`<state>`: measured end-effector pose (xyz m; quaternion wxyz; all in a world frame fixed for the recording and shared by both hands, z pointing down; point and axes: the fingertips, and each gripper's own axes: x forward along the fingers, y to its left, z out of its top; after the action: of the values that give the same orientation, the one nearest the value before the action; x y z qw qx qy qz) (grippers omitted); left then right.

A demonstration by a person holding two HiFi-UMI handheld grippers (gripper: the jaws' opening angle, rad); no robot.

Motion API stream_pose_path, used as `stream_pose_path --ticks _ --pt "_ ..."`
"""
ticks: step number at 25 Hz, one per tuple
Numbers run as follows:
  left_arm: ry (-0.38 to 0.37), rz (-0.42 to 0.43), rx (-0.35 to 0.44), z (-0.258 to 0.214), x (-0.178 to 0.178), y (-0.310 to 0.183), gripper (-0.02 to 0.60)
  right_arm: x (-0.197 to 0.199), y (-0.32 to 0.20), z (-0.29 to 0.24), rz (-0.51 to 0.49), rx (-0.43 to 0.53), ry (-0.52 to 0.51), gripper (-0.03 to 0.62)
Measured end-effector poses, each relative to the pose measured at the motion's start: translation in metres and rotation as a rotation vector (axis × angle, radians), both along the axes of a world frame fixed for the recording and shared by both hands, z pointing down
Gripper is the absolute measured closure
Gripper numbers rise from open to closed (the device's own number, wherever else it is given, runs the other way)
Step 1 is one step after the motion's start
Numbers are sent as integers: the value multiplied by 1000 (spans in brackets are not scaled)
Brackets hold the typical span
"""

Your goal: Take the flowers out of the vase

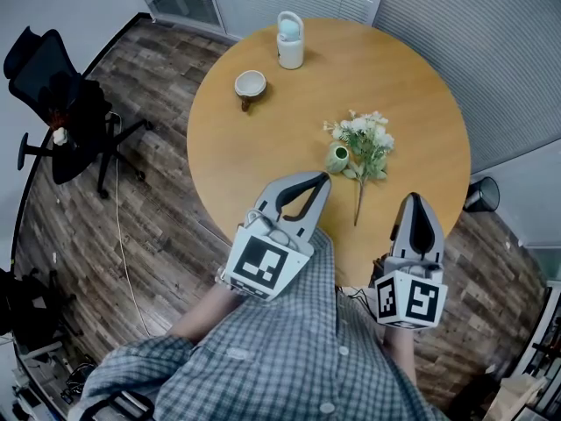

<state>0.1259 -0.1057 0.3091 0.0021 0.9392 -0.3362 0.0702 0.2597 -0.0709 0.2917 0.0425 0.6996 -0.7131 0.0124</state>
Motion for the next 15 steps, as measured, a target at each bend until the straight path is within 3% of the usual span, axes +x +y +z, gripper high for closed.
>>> stream_pose_path --ticks 15 --pt "3 0 11 -2 -3 -2 574 2 0 8 0 -37 12 582"
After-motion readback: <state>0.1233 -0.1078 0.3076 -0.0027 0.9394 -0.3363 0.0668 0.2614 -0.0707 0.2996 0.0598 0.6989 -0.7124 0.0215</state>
